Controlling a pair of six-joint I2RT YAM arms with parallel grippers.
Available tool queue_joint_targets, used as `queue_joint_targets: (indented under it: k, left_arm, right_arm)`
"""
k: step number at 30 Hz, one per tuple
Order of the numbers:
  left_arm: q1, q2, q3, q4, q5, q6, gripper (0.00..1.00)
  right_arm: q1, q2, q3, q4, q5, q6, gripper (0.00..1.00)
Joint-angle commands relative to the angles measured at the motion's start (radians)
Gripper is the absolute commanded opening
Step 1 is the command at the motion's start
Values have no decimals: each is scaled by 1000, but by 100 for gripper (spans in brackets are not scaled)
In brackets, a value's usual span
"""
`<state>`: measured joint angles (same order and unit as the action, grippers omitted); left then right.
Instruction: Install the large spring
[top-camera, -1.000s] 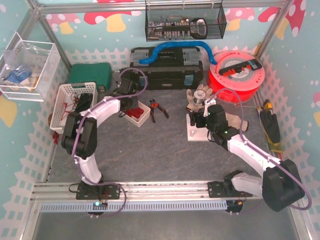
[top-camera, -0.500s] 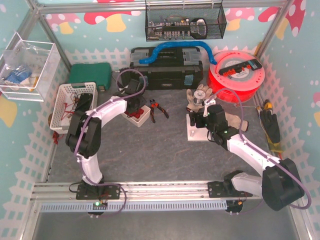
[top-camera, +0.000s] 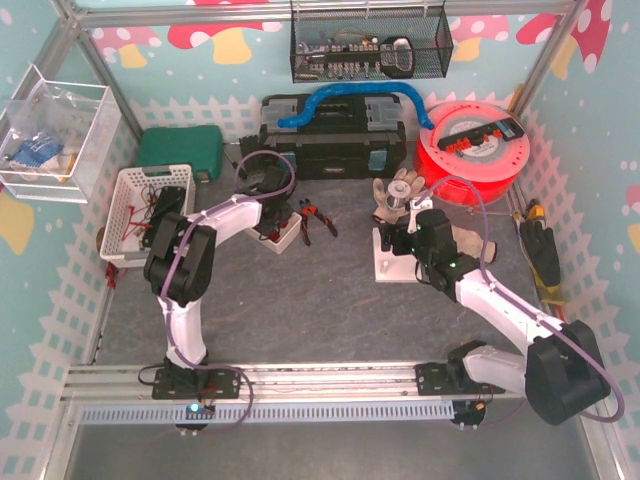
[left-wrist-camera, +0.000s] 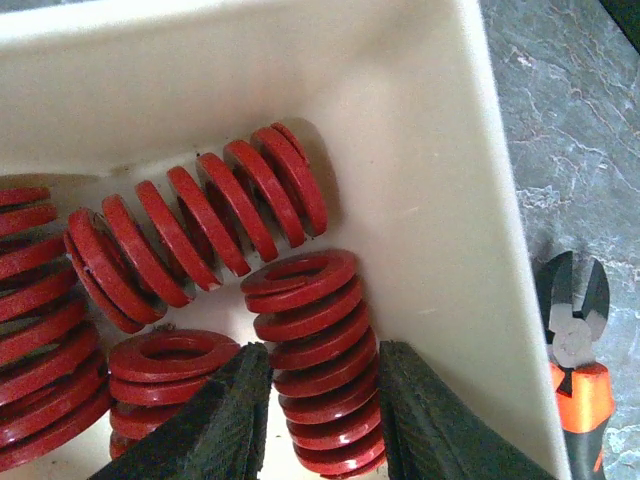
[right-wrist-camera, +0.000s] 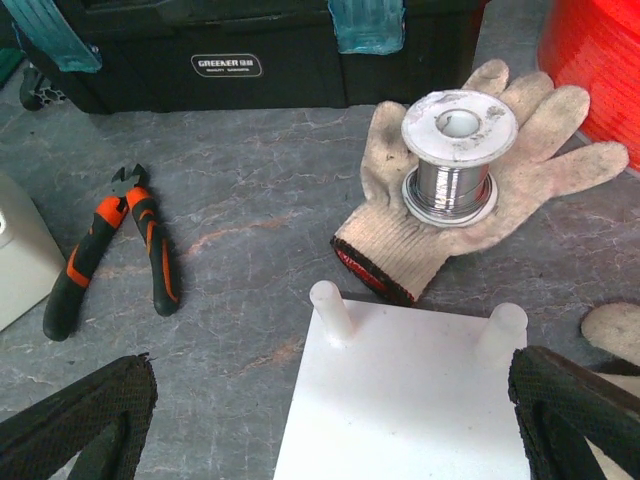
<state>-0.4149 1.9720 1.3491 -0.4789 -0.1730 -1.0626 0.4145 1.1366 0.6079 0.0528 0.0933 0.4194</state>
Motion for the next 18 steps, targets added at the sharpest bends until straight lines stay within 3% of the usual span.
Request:
queue_joint_targets:
  k: [1,11,18]
  left_arm:
    - [1,74,4,-90,-76,-58,38]
    - [2,176,43,-166,-128,-121,45]
    - [-23,180,45,-186,-150,-148,32]
  right_arm:
    - [9,-24,-8,2,13,-7,96]
    - [9,-40,-8,-4,18,-7,96]
    - [9,-50,-10,-7,26,-8,96]
